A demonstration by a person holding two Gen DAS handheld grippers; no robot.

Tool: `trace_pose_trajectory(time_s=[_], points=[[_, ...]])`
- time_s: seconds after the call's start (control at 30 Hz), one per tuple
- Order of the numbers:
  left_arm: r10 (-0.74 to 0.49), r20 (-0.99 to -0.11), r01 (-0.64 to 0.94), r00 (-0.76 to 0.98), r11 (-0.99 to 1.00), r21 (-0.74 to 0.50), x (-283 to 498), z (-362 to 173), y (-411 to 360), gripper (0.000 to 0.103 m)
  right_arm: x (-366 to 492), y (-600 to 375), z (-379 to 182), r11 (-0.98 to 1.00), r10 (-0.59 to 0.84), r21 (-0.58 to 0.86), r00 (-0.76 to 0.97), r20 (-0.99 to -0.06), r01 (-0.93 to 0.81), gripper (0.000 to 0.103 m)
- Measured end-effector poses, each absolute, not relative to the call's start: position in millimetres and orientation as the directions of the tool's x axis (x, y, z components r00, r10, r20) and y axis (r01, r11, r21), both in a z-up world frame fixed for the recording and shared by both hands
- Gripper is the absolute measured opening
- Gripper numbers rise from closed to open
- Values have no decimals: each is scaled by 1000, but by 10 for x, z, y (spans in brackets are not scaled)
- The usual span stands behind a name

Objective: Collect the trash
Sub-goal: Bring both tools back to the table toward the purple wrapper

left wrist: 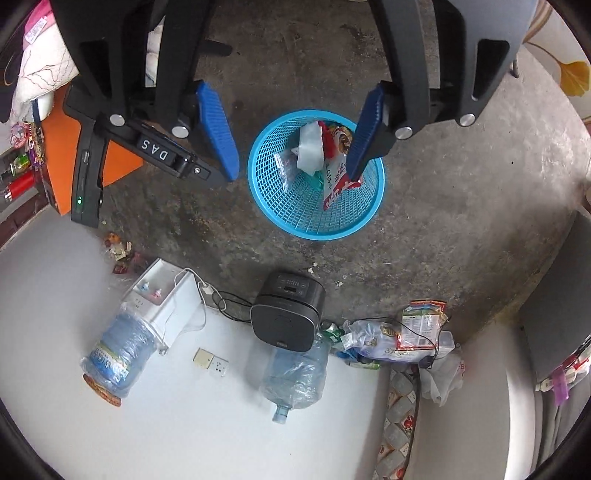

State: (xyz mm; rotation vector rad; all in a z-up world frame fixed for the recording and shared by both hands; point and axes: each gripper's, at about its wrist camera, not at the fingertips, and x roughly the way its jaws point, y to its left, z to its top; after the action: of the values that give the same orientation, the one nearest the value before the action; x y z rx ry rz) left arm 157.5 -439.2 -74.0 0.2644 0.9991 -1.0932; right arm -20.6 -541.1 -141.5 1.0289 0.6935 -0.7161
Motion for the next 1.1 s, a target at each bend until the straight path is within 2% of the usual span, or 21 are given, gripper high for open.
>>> trace_pose_trajectory(time_s=[0.13, 0.27, 0.43, 0.73, 1.1], points=[[-633, -760, 811, 148, 518, -274, 1645, -536, -4019, 68, -217, -5246, -1144, 408, -269, 481, 606, -749, 776, 81], [-637, -742, 775, 209, 571, -271, 1709, -297, -3589, 69, -123, -5006, -832, 517, -267, 475, 661, -701, 712, 85], [-652, -691, 752, 312, 614, -239, 1680, 66, -3053, 76, 15, -4669, -446, 654, -276, 422, 717, -640, 628, 93], [-603, -650, 711, 461, 690, -136, 1546, 428, -2210, 79, 180, -4207, -152, 762, -124, 470, 813, -569, 445, 95], [-498, -598, 585, 628, 809, -60, 1511, 819, -1215, 81, 431, -3544, 16, 851, 25, 448, 831, -555, 273, 95]])
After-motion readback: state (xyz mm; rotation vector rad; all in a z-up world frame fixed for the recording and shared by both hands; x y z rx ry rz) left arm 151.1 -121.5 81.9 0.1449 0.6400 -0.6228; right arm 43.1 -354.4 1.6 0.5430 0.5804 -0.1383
